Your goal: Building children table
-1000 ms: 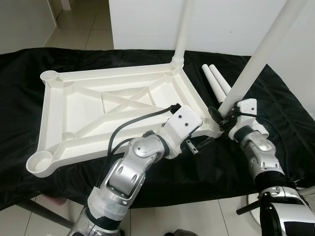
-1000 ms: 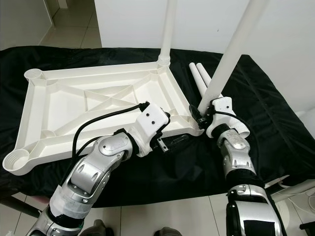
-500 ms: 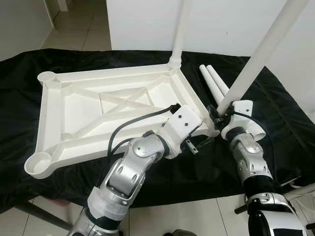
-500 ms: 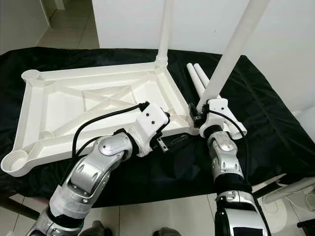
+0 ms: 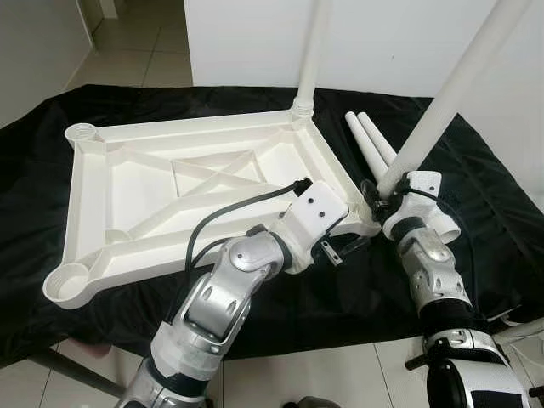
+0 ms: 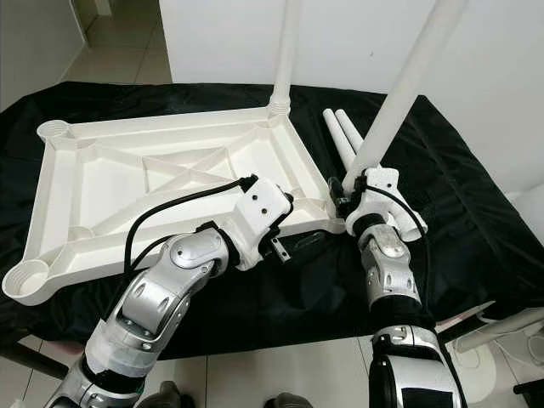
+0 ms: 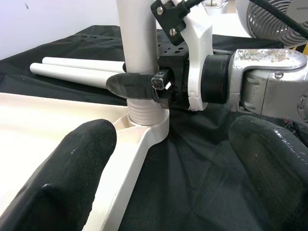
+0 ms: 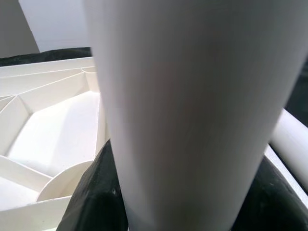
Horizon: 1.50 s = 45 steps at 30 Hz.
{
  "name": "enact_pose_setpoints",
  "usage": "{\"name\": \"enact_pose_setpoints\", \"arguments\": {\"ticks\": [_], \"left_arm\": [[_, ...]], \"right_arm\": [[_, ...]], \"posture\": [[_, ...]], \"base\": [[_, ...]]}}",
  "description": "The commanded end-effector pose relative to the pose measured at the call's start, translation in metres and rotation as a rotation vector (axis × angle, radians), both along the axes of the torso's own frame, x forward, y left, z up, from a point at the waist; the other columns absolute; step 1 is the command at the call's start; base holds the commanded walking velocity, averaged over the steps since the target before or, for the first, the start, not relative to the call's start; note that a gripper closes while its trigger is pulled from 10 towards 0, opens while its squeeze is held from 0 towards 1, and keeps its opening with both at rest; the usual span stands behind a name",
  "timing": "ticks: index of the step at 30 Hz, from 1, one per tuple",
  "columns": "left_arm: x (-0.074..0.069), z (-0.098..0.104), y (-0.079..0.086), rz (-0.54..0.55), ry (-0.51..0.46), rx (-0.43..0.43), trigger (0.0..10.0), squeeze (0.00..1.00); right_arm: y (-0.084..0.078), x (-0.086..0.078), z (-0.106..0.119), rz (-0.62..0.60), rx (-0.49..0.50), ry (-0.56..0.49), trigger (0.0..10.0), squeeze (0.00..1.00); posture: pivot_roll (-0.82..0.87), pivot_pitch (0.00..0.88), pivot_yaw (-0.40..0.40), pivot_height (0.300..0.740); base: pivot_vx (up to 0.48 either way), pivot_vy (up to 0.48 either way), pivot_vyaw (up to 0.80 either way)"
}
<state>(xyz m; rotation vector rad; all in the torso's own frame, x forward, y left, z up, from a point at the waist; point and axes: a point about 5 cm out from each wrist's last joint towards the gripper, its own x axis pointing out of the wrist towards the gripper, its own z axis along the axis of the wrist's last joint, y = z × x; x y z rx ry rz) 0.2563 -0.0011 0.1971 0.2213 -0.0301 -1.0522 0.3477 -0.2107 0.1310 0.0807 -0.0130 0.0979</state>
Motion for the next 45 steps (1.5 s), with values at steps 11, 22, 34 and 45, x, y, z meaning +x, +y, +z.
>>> {"name": "enact_pose_setpoints", "arguments": {"ticks": [11,22,34,45], "left_arm": [[-0.001,0.004,0.0,0.033,-0.024,-0.013,10.0,0.0],[-0.002,0.003,-0.003,0.025,-0.024,-0.017,10.0,0.0],[-0.003,0.002,-0.004,0.021,-0.025,-0.016,10.0,0.0],[-0.002,0.002,-0.004,0.017,-0.027,-0.012,10.0,0.0]], "right_arm": [[0.009,-0.014,-0.033,-0.085,0.062,0.137,10.0,0.0],[0.033,-0.03,-0.032,-0.389,0.152,0.12,10.0,0.0],[0.054,-0.043,-0.026,-0.503,0.198,0.119,10.0,0.0],[0.054,-0.039,-0.006,-0.321,0.123,-0.031,10.0,1.0]], "posture": [[-0.06,0.03,-0.033,0.74],[-0.06,0.013,-0.042,0.74],[-0.06,0.001,-0.045,0.74],[-0.07,0.001,-0.035,0.74]], "base": [[0.0,0.0,0.0],[0.0,0.0,0.0],[0.0,0.0,0.0],[0.0,0.0,0.0]]}}
